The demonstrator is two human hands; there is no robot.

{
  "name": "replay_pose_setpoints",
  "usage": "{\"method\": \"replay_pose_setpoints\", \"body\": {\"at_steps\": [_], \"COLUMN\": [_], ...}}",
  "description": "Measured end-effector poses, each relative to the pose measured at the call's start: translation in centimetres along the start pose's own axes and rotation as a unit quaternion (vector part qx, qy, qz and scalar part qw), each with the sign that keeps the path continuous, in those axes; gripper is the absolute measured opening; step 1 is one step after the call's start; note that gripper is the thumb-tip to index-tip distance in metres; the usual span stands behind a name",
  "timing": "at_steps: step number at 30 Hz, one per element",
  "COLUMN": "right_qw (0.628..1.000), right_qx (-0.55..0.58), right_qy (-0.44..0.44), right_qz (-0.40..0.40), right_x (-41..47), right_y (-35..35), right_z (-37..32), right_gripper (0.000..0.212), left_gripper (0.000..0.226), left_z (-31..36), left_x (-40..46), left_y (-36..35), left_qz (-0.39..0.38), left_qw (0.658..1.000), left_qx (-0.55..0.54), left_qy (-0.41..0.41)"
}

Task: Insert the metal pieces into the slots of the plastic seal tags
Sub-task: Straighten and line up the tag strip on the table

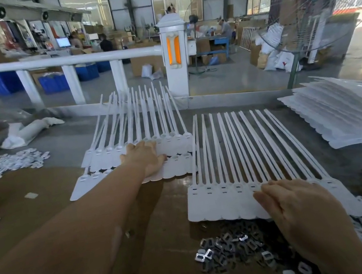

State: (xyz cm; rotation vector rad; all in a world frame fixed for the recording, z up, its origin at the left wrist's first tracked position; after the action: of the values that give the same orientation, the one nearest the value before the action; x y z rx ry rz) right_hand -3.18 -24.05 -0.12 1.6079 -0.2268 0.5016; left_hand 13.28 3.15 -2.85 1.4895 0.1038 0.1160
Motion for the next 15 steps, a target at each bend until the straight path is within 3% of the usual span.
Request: {"method": "replay_pose_setpoints", "body": {"at_steps": [4,15], "right_qw": [1.000,0.999], "right_qx": [-0.002,0.019], "right_qy": [0.002,0.009], "right_qz": [-0.004,0.048], "right_x": [0.1,0.2], "right_y": [0.2,0.6], "right_z": [-0.2,0.2], "right_gripper": [0.048,0.039], "left_gripper": [0.057,0.071], "left_z": [0.2,1.2], "left_x": [0.1,0.7], "left_y": [0.1,0.3], "left_qz": [-0.018,-0.069], "left_qw": [0.999,0.996], "left_qx": [-0.027,-0.057], "left_qy": [-0.009,-0.028]}}
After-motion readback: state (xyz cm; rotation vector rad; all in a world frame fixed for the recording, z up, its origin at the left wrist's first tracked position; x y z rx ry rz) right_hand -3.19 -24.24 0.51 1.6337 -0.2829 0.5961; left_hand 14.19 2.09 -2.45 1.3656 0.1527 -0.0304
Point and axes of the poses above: each hand's wrist, its own x-axis towards the middle knuckle, its own y-axis out of the back of the hand, z = x × y, the point moved 8 cm from there along x, towards the middle knuckle, and after that the axes turned 1 degree about y, right-handed, at the moved point
